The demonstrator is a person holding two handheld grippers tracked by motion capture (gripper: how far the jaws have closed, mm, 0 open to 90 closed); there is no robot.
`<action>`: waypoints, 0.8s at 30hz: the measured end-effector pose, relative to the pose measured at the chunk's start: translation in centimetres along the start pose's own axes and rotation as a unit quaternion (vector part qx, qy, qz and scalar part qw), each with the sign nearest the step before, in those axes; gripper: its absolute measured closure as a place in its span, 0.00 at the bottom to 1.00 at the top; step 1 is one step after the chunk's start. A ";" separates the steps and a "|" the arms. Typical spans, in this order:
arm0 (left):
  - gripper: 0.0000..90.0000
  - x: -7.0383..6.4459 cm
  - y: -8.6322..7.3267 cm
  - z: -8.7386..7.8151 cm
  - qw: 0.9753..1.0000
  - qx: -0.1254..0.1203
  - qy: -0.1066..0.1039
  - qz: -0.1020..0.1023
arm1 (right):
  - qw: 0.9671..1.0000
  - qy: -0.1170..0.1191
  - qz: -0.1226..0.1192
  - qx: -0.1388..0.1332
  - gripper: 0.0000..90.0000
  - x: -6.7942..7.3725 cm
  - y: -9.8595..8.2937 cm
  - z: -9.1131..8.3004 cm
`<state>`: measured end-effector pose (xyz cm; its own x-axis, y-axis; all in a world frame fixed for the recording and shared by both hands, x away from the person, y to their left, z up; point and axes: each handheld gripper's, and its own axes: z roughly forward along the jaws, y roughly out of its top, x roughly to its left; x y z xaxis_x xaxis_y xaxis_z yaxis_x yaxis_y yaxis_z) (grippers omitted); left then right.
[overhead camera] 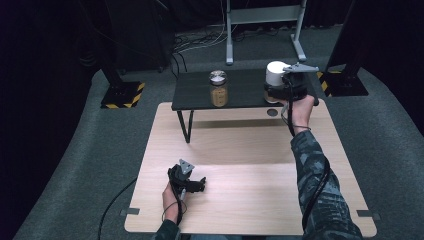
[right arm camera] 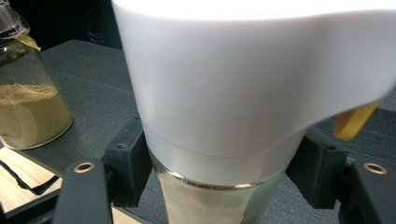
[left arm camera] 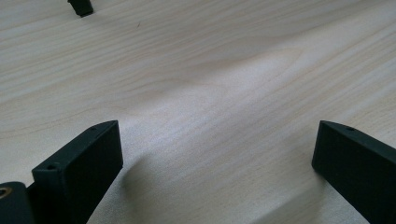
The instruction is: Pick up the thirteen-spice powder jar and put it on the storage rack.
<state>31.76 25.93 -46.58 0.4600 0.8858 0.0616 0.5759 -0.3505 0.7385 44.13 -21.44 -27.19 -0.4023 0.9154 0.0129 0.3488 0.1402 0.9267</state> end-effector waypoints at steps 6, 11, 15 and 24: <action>0.02 0.0 0.0 0.0 1.000 0.000 0.000 0.000 | 0.999 -0.025 -0.011 0.018 0.00 1.1 0.8 -0.8; 0.02 0.0 0.0 0.0 1.000 0.001 0.001 0.000 | 0.999 0.014 -0.008 0.048 0.00 -0.5 0.9 -2.1; 0.02 0.0 0.0 0.0 1.000 0.001 0.001 0.000 | 0.998 0.015 0.000 0.055 0.00 -1.2 -0.2 -3.8; 0.02 -0.1 0.0 0.0 1.000 0.001 0.001 0.000 | 0.998 -0.005 0.005 0.065 0.00 -1.6 -4.5 -7.6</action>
<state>31.75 25.86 -46.56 0.4584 0.8864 0.0639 0.5767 -0.3514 0.7376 36.72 -26.39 -28.49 -0.3893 0.9209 0.0180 0.4602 0.1775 0.8699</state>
